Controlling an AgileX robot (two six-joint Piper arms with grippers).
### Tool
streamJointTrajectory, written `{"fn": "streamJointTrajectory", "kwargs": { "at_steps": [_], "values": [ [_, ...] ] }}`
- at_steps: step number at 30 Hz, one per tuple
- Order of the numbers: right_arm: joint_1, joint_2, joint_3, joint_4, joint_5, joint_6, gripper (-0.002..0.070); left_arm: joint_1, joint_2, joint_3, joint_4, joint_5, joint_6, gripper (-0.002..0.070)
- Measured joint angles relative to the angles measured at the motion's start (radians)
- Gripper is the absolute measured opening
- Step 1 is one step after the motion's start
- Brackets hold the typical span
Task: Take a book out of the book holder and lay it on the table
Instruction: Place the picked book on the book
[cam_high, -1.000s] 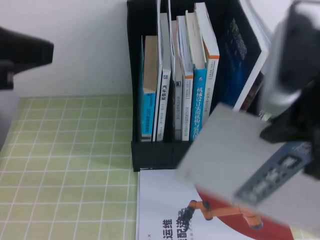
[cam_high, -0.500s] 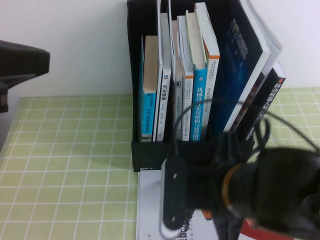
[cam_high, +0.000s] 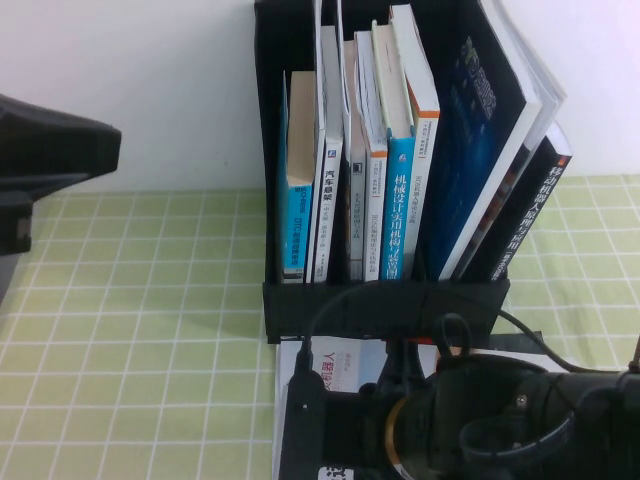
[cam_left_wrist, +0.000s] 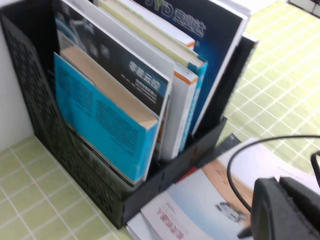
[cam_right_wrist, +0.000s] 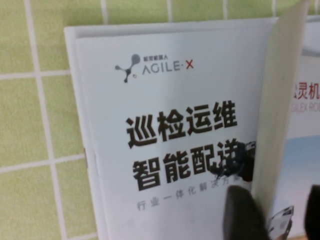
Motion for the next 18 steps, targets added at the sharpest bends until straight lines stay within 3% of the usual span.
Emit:
{"fn": "streamJointTrajectory", "kwargs": {
  "at_steps": [4, 8, 11, 14, 18],
  "values": [
    [0.000, -0.007, -0.010, 0.122, 0.071, -0.092, 0.0454, 0.000, -0.007, 0.005, 0.006, 0.037, -0.007, -0.0003],
    [0.000, -0.068, -0.063, 0.494, 0.237, -0.413, 0.0499, 0.000, -0.058, 0.055, 0.006, 0.007, -0.005, -0.0003],
    [0.000, -0.141, -0.138, 0.680, 0.386, -0.540, 0.0502, 0.000, -0.126, 0.136, 0.006, -0.043, 0.019, -0.0003],
    [0.000, -0.220, -0.225, 0.716, 0.468, -0.568, 0.0436, 0.000, -0.221, 0.246, 0.006, -0.110, 0.029, -0.0003],
    [0.000, -0.342, -0.331, 0.597, 0.468, -0.547, 0.0144, 0.000, -0.367, 0.433, 0.002, -0.231, 0.045, -0.0003]
  ]
}}
